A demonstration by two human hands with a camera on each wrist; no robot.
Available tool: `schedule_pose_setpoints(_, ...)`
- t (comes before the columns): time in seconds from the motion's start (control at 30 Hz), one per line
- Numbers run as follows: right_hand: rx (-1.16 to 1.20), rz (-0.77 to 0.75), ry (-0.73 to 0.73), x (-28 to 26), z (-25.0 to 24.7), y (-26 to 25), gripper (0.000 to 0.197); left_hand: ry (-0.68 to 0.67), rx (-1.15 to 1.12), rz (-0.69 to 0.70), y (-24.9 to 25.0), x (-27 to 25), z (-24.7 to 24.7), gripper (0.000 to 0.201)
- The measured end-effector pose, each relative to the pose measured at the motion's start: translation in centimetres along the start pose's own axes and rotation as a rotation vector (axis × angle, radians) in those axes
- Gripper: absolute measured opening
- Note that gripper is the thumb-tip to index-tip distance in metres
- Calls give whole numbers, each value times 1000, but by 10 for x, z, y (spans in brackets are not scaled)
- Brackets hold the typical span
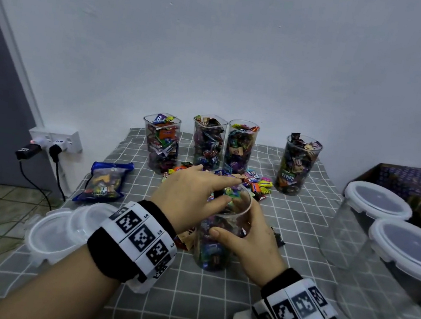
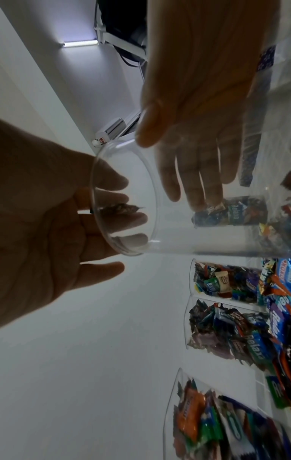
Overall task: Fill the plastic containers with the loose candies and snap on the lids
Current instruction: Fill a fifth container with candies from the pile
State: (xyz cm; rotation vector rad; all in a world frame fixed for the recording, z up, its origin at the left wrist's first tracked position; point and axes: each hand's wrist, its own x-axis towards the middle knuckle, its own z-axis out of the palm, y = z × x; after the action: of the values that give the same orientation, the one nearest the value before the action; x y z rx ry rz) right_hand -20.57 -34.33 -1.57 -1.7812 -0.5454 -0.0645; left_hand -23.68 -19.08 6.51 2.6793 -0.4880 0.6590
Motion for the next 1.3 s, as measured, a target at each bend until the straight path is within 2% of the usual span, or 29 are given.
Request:
schedule_pose_setpoints(0.27, 8, -11, -44, 2, -6, -4, 65, -96, -99, -68, -11, 1, -3, 41)
schedule_pose_setpoints(0.4, -2, -2, -54, 2, -7, -7, 65, -23, -230, -108, -20, 1, -7, 39)
schedule_pose_setpoints(0.47, -16, 12, -68, 2, -9, -7, 69, 17, -246, -143, -23, 0, -11, 30)
schedule_pose_setpoints(0.6, -166, 35, -211, 6, -19, -8, 84, 86, -306, -275, -41, -2, -13, 17)
schedule_pose_setpoints(0.73, -417, 110, -346, 14, -38, -12, 79, 41, -312, -467, -55, -5, -11, 16)
schedule_pose_setpoints(0.83, -762, 210, -396, 28, -51, -10, 74, -78, -206, -563, -57, -8, -11, 16)
schedule_pose_setpoints(0.97, -1052, 339, -444, 46, -64, -1, 72, -392, -82, -700, -62, -8, 0, 29)
schedule_pose_setpoints(1.1, -1171, 450, -538, 55, -67, 9, 81, -648, -6, -812, -67, -6, 16, 64)
schedule_pose_setpoints(1.2, -1137, 536, -604, 58, -63, 14, 89, -747, 32, -832, -66, -4, 27, 84)
schedule_pose_setpoints(1.3, -1109, 548, -649, 57, -56, 18, 99, -791, 36, -802, -61, -3, 36, 91)
